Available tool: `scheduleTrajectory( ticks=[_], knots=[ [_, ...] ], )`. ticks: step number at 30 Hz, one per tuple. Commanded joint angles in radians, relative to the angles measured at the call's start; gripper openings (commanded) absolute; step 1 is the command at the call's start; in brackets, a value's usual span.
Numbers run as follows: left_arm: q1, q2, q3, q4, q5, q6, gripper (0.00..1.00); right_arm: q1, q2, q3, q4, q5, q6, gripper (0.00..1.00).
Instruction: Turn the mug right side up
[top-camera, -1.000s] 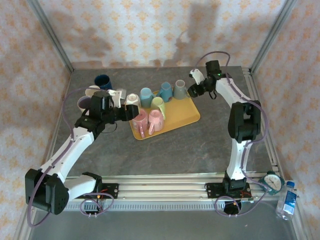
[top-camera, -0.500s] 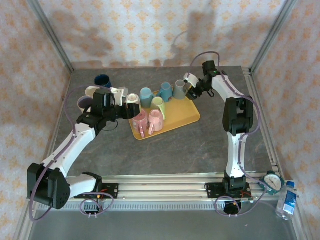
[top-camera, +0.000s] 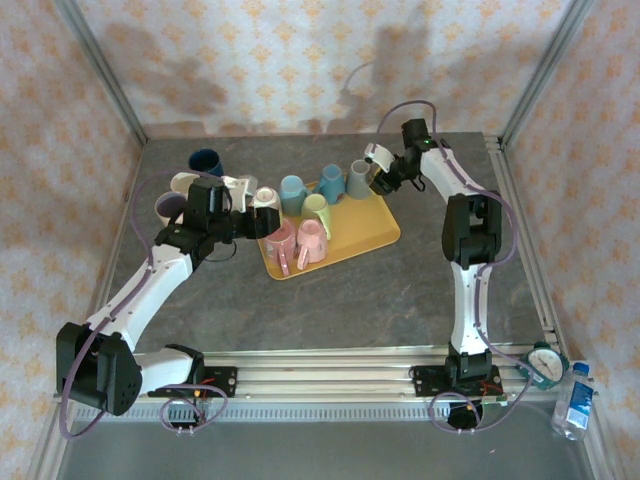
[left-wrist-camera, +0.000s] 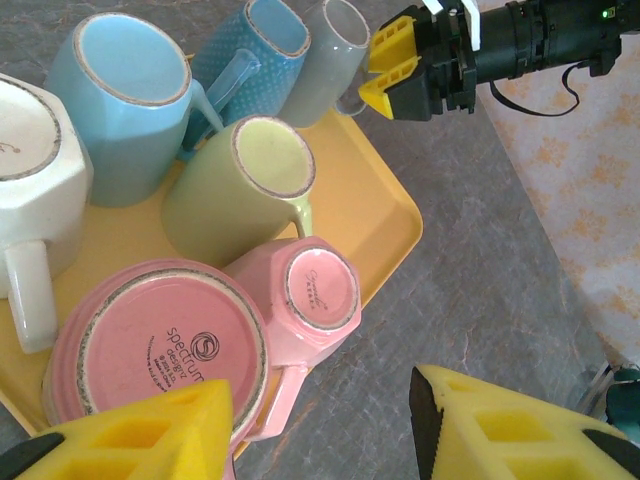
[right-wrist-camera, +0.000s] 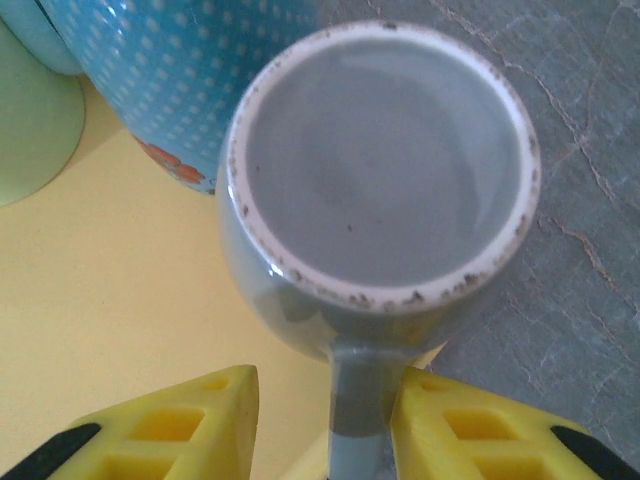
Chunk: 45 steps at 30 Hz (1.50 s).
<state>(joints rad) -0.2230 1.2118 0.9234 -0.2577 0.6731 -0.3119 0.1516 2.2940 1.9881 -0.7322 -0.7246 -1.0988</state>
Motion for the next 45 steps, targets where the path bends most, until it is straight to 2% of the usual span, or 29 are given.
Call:
scheduleTrajectory(
  ticks=[1, 9, 21, 25, 30, 38, 45],
  knots=[
    [-0.010, -0.005, 0.027, -0.016, 0.002, 0.019, 0.50, 0.014, 0.041, 0.043, -0.042, 0.007, -0.013, 0.37],
    [-0.011, 0.001, 0.032, -0.022, -0.001, 0.020, 0.50, 0.025, 0.072, 0.085, -0.084, 0.047, -0.041, 0.29],
    [-0.010, 0.002, 0.039, -0.023, 0.001, 0.016, 0.50, 0.046, 0.098, 0.140, -0.106, 0.100, -0.010, 0.34],
    [-0.012, 0.000, 0.042, -0.031, 0.000, 0.018, 0.50, 0.057, 0.118, 0.176, -0.104, 0.178, 0.052, 0.35],
    [-0.011, 0.002, 0.043, -0.034, -0.001, 0.019, 0.50, 0.066, 0.123, 0.185, -0.089, 0.205, 0.113, 0.35],
    [-0.011, 0.003, 0.043, -0.042, -0.001, 0.024, 0.50, 0.075, 0.137, 0.197, -0.104, 0.230, 0.087, 0.26],
    [-0.011, 0.001, 0.040, -0.041, 0.000, 0.019, 0.50, 0.077, 0.115, 0.191, -0.109, 0.245, 0.072, 0.09]
  ],
)
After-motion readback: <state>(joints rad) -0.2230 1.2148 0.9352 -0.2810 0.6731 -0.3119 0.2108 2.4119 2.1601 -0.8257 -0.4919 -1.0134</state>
